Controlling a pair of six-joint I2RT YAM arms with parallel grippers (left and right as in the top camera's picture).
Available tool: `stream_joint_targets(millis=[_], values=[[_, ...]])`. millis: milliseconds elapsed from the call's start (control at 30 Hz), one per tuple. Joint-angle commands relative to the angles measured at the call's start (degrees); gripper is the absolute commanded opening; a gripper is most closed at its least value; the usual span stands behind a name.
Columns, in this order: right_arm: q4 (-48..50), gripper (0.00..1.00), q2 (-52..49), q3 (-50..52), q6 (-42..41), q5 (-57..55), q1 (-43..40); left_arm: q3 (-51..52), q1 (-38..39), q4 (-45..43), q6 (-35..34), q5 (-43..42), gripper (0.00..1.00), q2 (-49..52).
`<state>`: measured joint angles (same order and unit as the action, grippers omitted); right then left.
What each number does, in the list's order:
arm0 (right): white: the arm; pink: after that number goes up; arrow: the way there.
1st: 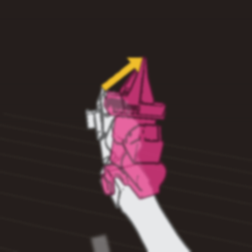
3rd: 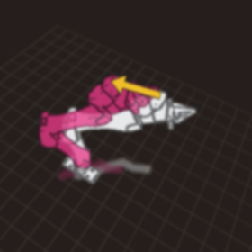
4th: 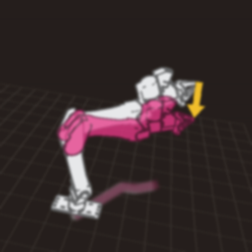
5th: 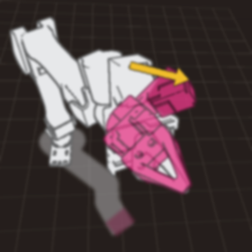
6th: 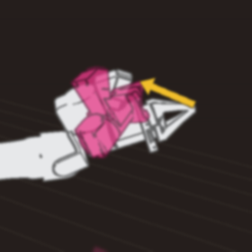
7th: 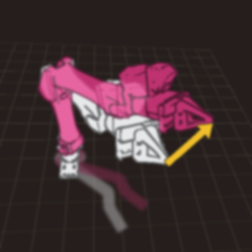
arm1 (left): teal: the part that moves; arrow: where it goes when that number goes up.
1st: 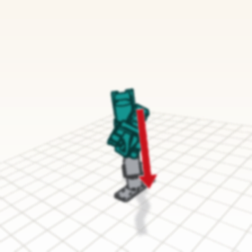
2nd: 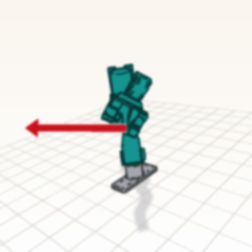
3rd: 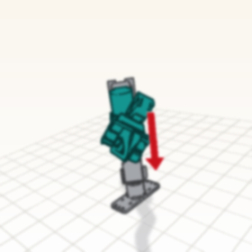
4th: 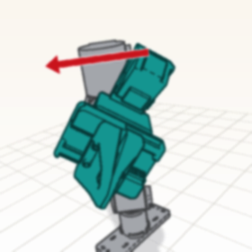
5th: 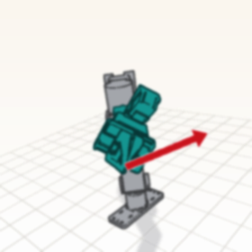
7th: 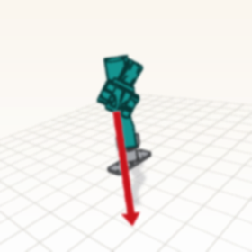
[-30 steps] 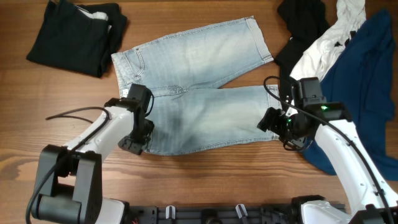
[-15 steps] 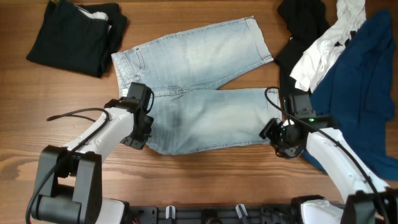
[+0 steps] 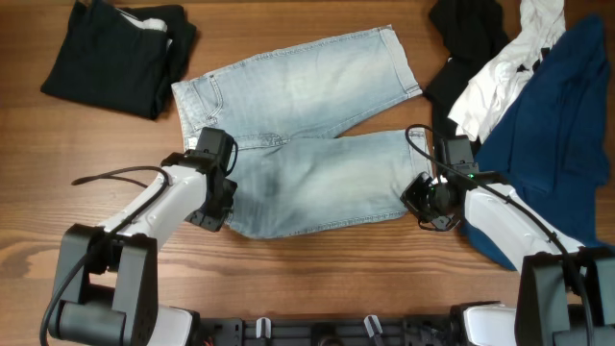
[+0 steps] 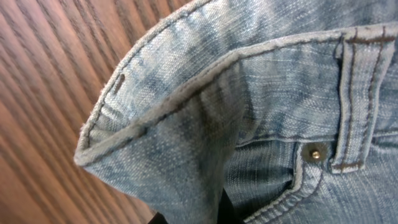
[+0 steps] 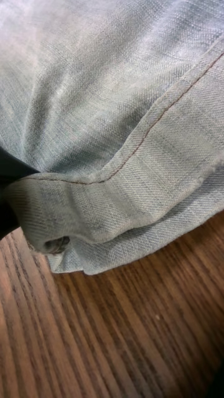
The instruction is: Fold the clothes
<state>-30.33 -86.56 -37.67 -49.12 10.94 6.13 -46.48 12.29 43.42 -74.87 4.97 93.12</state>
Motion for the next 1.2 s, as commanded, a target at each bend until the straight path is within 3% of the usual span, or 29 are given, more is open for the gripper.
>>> stream_joint_targets(millis=[0, 100, 267, 700, 900, 1167], values=[[-2.03, 0.04, -1.16, 0.59, 4.46, -1.73, -1.4, 2.05, -1.57, 5.49, 4.2, 3.69, 0.04, -0.52], [-5.07, 0.04, 1.57, -1.99, 8.13, -1.79, -3.04, -0.17, -2.56, 10.88, 4.48, 4.15, 0.04, -5.97], [-11.67, 0.04, 9.07, -7.3, 12.92, -1.77, -6.12, -2.95, -3.08, 16.48, 11.69, 4.09, 0.04, -18.78], [-27.41, 0.04, 24.9, -15.08, 17.9, -2.21, -7.34, -3.06, -3.08, 28.09, 11.58, 2.8, 0.04, -42.88], [-19.21, 0.04, 22.32, -15.96, 18.14, -1.46, -7.34, -3.04, -3.1, 28.59, 11.41, 4.07, 0.04, -45.2], [1.75, 0.04, 8.13, -17.86, 20.76, 7.1, -7.28, -3.04, -3.1, 25.64, 9.18, 7.61, 0.04, -39.12]])
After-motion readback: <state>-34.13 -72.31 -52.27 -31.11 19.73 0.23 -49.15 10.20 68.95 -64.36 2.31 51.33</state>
